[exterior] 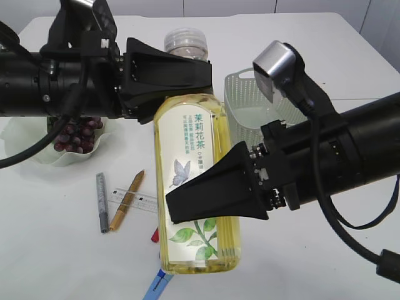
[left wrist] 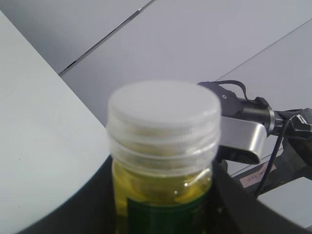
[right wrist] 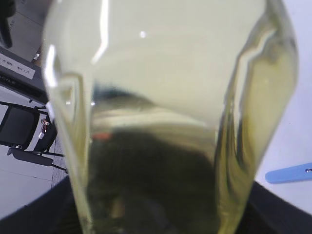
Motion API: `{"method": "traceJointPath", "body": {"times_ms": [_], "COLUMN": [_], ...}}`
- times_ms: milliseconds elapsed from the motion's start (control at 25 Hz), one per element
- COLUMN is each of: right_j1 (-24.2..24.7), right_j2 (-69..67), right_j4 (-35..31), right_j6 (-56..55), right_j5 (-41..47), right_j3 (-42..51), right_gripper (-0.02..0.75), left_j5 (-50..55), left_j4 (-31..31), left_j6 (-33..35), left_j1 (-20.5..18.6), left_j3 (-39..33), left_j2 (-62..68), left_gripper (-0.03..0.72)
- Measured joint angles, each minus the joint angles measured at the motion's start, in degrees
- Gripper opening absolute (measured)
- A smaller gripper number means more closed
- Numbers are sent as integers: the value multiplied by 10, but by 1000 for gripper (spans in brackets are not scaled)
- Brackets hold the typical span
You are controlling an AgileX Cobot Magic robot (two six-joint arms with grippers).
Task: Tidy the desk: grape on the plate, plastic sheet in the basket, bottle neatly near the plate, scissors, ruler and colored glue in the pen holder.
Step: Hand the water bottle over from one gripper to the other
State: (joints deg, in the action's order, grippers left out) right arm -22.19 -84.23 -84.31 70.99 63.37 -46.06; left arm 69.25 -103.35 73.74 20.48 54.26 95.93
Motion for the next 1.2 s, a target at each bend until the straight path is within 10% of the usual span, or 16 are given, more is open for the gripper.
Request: {"method": "traceJointPath", "body": {"times_ms": [1200], "right_j1": [0], "right_j2": [0], "right_j4": [-26], "right_j6": [-35], "right_j5": [-10], "right_j3": [-2], "right_gripper": [659], "left_j5": [-8], "left_j4": [27], "left_j6": [-4], "left_j1": [-5], "left_j3": [-1], "left_j2": [1], "left_gripper": [275]}}
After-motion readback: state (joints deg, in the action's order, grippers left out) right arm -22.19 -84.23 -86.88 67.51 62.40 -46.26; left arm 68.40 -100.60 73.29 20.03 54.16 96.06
